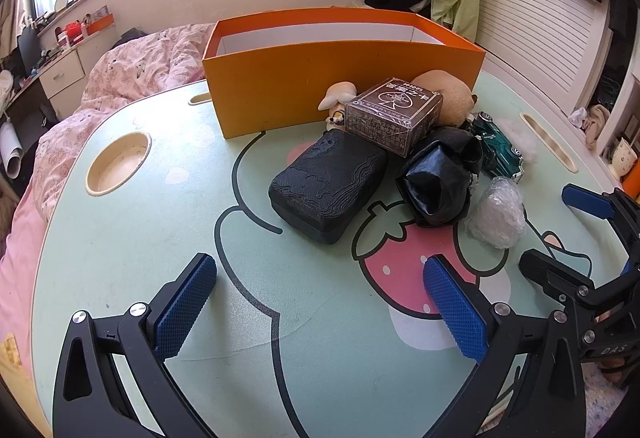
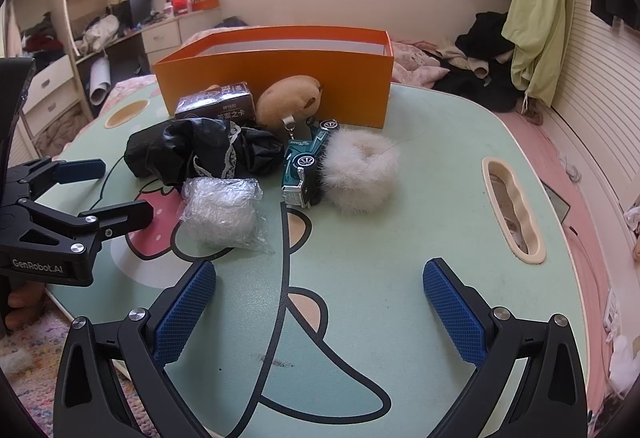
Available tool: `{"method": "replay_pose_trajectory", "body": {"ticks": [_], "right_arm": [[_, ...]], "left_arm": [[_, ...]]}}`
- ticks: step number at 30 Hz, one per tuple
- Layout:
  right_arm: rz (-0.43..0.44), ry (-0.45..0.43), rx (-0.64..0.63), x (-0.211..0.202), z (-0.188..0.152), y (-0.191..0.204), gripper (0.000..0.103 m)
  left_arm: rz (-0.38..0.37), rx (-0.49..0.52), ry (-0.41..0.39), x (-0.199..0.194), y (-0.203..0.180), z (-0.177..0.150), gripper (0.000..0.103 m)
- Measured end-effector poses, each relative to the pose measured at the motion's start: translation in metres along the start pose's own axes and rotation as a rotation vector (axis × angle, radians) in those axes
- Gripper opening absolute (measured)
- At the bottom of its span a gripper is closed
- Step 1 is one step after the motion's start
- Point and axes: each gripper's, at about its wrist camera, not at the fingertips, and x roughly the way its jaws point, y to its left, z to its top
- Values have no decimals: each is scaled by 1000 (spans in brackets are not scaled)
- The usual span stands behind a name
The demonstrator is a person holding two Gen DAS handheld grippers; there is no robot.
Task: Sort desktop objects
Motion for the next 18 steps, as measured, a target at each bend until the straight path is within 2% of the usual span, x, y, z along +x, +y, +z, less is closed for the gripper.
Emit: {"method": "replay_pose_trajectory", "body": {"ticks": [3,5,7,9,12,13,15,16,18], "right_arm": [[1,0,2,0,0,2,103],[-3,-1,4,-1,-1,4,103],[-4,-1,7,-1,-1,3,103],[-4,-1,7,-1,-2,4,103],[-9,-3,12,-1,-2,4,103],[-10,-3,12,-2,-2,4,103],[-12,-4,16,-1,-2,4,103],[-12,-4,16,-2,-2,4,103],[-15,-5,18,-1,-2,4,103]], "left_arm": [[-38,13,33,-5,2,13,103],[-77,33,2,-22,3,34,103],[-95,65,-22,-38,3,66,103],[-130,69,-10,-42,6,101,103],[-193,26,100,-18,15,155,101],[-195,9,157,-3,17,171,96],[-185,-7,286,31,19,193,90],[-173,-11,332,44,19,196,81],[-100,-15,414,70,21,202,72]]}}
